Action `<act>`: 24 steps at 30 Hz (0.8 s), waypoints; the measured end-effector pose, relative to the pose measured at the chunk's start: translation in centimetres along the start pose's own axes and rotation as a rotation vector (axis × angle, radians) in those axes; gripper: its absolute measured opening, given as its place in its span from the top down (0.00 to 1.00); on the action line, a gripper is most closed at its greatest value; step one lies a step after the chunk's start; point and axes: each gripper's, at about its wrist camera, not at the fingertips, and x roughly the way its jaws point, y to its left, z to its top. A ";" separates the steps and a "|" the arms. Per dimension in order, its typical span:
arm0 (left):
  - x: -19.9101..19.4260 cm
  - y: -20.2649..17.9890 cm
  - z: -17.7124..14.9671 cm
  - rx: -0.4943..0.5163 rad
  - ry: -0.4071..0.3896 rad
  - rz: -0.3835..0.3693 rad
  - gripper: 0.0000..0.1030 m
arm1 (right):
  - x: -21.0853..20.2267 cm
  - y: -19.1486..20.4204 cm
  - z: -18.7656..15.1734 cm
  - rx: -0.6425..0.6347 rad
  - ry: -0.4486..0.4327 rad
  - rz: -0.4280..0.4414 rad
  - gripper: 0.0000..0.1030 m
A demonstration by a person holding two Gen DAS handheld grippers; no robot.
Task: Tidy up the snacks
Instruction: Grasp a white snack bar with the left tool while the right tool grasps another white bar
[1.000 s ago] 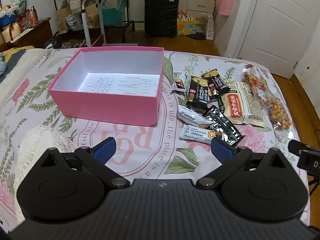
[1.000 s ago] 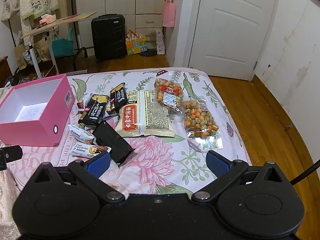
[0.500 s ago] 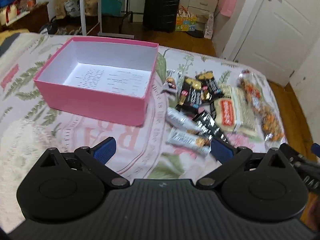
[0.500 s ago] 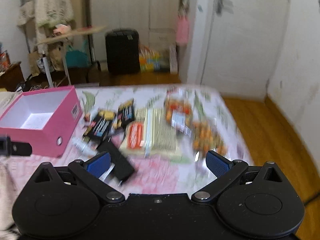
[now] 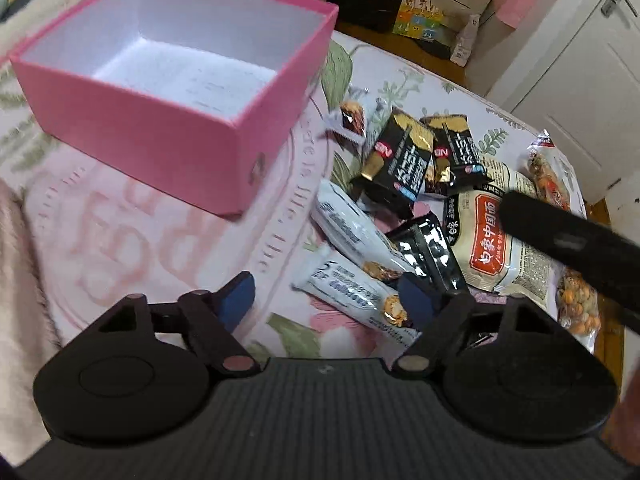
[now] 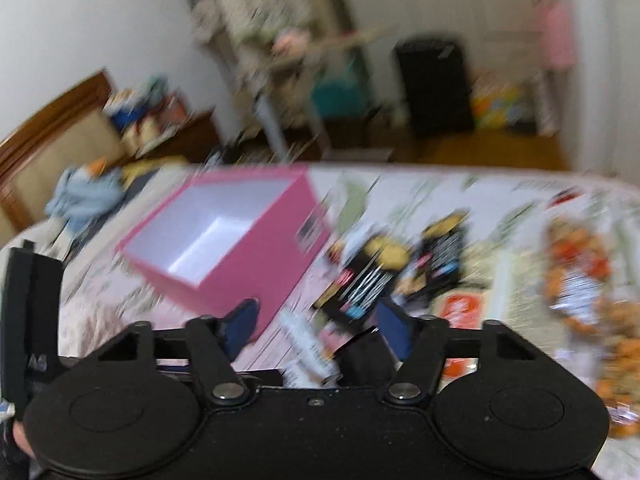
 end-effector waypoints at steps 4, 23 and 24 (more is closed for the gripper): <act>1.5 -0.4 -1.2 -0.002 -0.038 -0.008 0.28 | 4.6 0.0 -0.4 -0.053 0.137 0.073 0.48; 4.3 1.4 -2.1 -0.233 0.004 -0.093 0.58 | 9.4 -0.8 -0.3 -0.101 0.309 0.085 0.71; 4.3 1.3 -2.1 -0.217 0.008 -0.102 0.61 | 9.0 -0.8 -0.2 -0.091 0.295 0.073 0.71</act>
